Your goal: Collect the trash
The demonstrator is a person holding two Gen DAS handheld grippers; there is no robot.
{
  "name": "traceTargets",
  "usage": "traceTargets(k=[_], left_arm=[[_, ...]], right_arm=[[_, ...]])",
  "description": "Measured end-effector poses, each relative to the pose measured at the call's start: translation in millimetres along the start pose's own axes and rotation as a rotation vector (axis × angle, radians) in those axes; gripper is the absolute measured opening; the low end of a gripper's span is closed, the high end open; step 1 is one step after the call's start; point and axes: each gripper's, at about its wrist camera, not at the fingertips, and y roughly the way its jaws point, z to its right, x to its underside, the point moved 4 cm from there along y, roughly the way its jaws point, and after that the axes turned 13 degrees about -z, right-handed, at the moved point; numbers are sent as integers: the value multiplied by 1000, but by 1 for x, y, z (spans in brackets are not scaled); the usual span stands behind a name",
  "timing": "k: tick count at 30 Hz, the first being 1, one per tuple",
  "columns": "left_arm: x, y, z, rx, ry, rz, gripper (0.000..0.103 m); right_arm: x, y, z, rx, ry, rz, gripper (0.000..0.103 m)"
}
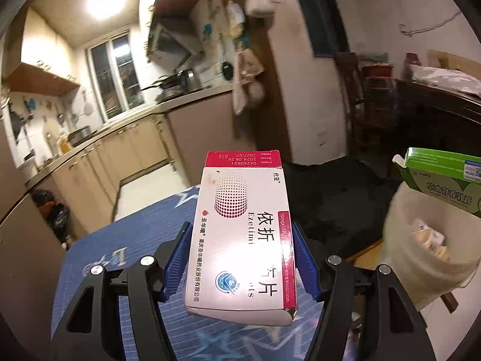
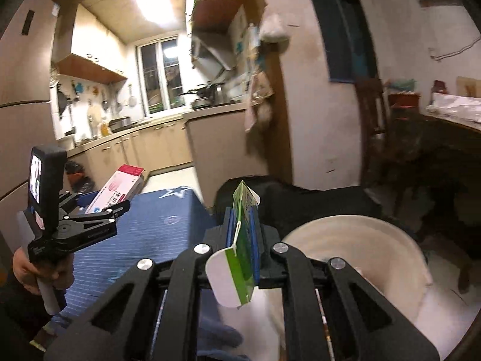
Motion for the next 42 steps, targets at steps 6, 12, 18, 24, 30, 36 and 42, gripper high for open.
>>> traceTargets(k=[6, 12, 18, 24, 30, 36, 42], left_arm=[[-19, -4, 65, 83, 89, 27, 65], [-33, -3, 128, 163, 171, 36, 65], [-39, 7, 196, 305, 263, 23, 65], [-50, 36, 243, 441, 321, -23, 66], [-48, 55, 264, 491, 396, -49, 90], [-51, 60, 260, 474, 375, -34, 91], [-48, 53, 241, 450, 354, -20, 91]], right_arm=[[6, -17, 34, 94, 17, 18, 9], [14, -32, 68, 174, 58, 30, 9], [22, -20, 104, 243, 106, -5, 9], [30, 4, 129, 282, 131, -63, 9], [30, 26, 143, 312, 127, -113, 29], [36, 25, 146, 299, 139, -108, 36], [39, 21, 144, 300, 139, -108, 36]])
